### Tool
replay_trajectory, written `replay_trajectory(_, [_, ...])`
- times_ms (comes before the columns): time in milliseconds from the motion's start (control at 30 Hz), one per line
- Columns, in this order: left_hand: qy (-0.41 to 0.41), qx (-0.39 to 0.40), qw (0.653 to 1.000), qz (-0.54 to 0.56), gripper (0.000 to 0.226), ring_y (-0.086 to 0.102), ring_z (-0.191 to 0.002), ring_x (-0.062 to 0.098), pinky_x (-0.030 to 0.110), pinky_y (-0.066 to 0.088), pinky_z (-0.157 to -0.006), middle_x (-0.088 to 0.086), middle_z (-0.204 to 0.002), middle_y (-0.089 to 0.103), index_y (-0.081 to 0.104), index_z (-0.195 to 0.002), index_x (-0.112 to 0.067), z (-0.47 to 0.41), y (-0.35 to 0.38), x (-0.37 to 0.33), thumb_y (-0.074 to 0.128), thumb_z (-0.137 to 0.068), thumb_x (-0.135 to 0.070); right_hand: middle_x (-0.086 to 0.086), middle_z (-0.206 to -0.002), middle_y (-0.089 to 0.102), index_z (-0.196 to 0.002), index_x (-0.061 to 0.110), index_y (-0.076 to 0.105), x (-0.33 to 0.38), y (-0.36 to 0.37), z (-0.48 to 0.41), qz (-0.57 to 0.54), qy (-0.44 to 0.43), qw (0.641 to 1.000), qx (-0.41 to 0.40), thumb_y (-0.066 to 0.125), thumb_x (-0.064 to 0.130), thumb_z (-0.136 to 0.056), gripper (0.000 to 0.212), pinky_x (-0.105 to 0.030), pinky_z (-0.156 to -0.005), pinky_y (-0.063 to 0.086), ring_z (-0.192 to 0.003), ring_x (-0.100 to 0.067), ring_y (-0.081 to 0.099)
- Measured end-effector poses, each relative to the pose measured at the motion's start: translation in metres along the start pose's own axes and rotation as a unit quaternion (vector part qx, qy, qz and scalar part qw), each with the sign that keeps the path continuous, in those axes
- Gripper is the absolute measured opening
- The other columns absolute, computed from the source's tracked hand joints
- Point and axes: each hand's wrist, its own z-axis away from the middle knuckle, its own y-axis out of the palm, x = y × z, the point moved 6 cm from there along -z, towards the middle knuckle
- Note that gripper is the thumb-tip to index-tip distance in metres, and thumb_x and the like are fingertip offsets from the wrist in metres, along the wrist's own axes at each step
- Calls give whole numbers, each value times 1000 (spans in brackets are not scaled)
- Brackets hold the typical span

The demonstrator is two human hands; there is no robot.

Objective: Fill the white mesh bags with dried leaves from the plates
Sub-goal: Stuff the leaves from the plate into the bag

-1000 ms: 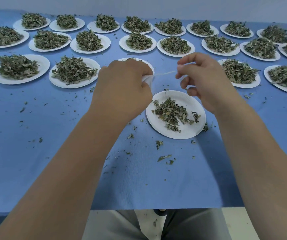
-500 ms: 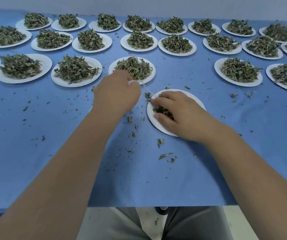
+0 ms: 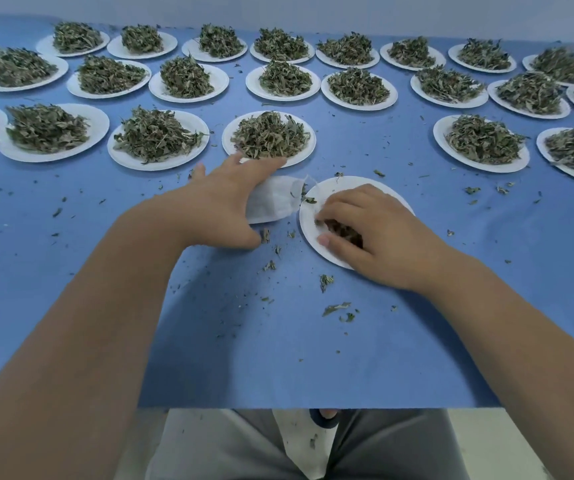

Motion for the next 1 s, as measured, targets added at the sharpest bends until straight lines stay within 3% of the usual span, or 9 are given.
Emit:
replay_trajectory(67, [2,-10,1000,13,97,49,-122,28,43,45,-94,0,-141,47,15,-150,-55,-9,2,3,73,-78,-26,1,-105,63,-105,16,68,1,-1,0,-32,-8,999,-29,57,32,-99,20,-40,-89,44,-99,-23,52])
replay_trajectory(200, [18,-98,993,57,62,58,-105,22,39,50,-84,-8,-117,61,50,-130,-41,-12,2,6,71,-74,-25,-1,-75,52,-79,11,56,0,1,3,-57,10,997,-42,55,26,-101,27,-42,-70,43,-76,-23,47])
replay_trajectory(333, [28,-171,983,68,46,60,-97,23,43,51,-85,-7,-104,64,55,-116,-37,-5,6,2,63,-71,-33,-2,-53,36,-61,12,37,3,-1,3,-52,21,998,-40,49,38,-103,51,-41,-55,36,-53,-20,36])
replay_trajectory(500, [22,-224,968,111,49,58,-89,21,34,46,-71,-9,-100,60,52,-115,-41,-1,-1,12,58,-66,-37,-1,-50,37,-56,15,40,-19,-12,5,-166,106,973,-120,51,43,-102,55,-25,-50,29,-49,-12,33])
replay_trajectory(633, [-38,-290,949,121,33,55,-80,19,30,40,-63,-10,-88,57,50,-98,-38,5,-11,37,57,-66,-39,3,-49,47,-60,5,51,-43,-33,8,-250,203,918,-230,53,45,-101,58,-19,-45,32,-44,-6,39])
replay_trajectory(733, [-62,-337,935,94,25,53,-73,19,30,36,-58,-7,-82,54,46,-88,-33,10,-15,39,55,-66,-40,2,-49,41,-54,12,46,-52,-43,3,-396,294,821,-289,53,45,-101,57,-24,-45,28,-44,-17,33])
replay_trajectory(867, [6,-344,937,50,29,50,-70,25,37,41,-63,-8,-77,49,42,-92,-29,5,-8,-10,56,-70,-41,4,-56,38,-62,23,46,-37,-28,-30,-748,334,493,-291,51,41,-104,46,-24,-50,16,-45,-13,26])
replay_trajectory(900, [18,-342,939,38,30,47,-67,25,37,38,-63,-9,-74,46,40,-93,-28,4,-4,-23,56,-70,-39,4,-57,37,-64,22,43,-30,-27,-40,-786,325,435,-295,48,40,-105,45,-22,-48,16,-44,-11,26])
replay_trajectory(1000, [30,-339,940,31,33,42,-62,25,36,33,-61,-11,-69,41,37,-94,-27,-3,4,-47,57,-69,-34,3,-53,38,-64,19,41,-14,-32,-58,-810,307,374,-330,46,39,-106,47,-19,-39,27,-38,-10,31])
